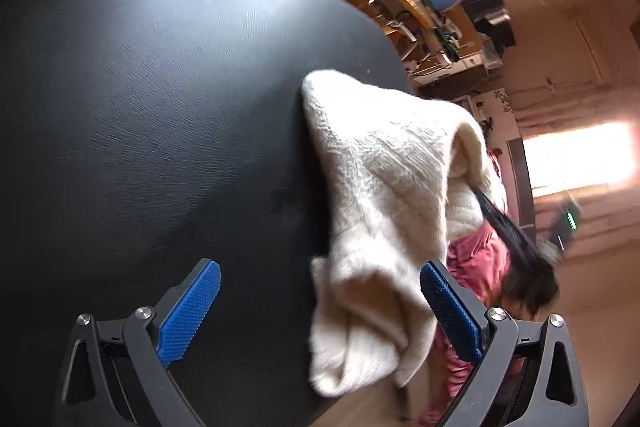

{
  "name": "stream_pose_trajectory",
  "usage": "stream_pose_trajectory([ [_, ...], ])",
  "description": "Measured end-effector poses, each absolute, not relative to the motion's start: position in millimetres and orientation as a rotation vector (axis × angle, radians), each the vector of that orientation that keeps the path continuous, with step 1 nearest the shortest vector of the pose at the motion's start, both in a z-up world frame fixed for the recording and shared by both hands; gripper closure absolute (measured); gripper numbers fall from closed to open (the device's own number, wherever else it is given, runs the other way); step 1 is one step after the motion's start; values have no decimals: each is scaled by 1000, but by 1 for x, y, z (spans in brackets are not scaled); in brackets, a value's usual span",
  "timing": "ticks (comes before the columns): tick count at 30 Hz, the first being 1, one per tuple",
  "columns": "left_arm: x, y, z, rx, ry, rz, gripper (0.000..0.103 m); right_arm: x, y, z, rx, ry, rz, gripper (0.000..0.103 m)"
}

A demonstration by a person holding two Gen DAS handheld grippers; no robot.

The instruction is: Fold clothes

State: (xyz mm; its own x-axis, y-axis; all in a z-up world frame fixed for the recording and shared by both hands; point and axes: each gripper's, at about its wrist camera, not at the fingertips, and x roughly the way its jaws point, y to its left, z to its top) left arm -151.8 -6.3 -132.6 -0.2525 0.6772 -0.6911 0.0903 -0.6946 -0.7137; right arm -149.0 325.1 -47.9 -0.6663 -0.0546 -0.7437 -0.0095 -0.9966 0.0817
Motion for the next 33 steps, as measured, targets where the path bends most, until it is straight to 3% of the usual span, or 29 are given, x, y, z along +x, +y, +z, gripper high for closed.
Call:
stream_pose_trajectory([
  [4,-155,-1,-152,-1631,-1123,1821,3,-112,304,-64,1283,-98,-2760,80],
  [7,-151,-4,-162,-1611,-1265,1726,15,-91,287,-88,1340,-50,-2732,80],
  [9,-149,-5,-167,-1588,-1343,1653,37,-83,281,-98,1363,-35,-2729,80],
  [10,-149,-3,-169,-1597,-1360,1635,53,-80,280,-101,1363,-48,-2733,80],
  [11,-147,-2,-172,-1604,-1369,1624,58,-78,279,-103,1363,-61,-2738,80],
  [16,-137,-5,-182,-1616,-1444,1582,60,-76,283,-115,1422,-160,-2727,79],
  [18,-134,-7,-183,-1604,-1471,1581,70,-75,287,-117,1426,-226,-2713,79],
  [19,-133,-6,-182,-1596,-1469,1597,89,-74,288,-117,1429,-252,-2705,79],
  [20,-132,-6,-181,-1588,-1468,1614,91,-74,290,-117,1433,-301,-2679,79],
  [23,-128,-14,-162,-1508,-1442,1691,93,-72,292,-117,1436,-480,-2550,76],
  [26,-124,-30,-114,-1374,-1346,1818,94,-70,277,-118,1417,-538,-2462,76],
  [28,-116,-40,-73,-1282,-1225,1909,95,-69,257,-118,1413,-498,-2443,76],
  [29,-110,-45,-53,-1239,-1158,1950,103,-68,247,-118,1410,-464,-2442,76],
  [33,-86,-57,3,-1141,-938,2070,103,-62,211,-116,1423,-305,-2468,76],
])
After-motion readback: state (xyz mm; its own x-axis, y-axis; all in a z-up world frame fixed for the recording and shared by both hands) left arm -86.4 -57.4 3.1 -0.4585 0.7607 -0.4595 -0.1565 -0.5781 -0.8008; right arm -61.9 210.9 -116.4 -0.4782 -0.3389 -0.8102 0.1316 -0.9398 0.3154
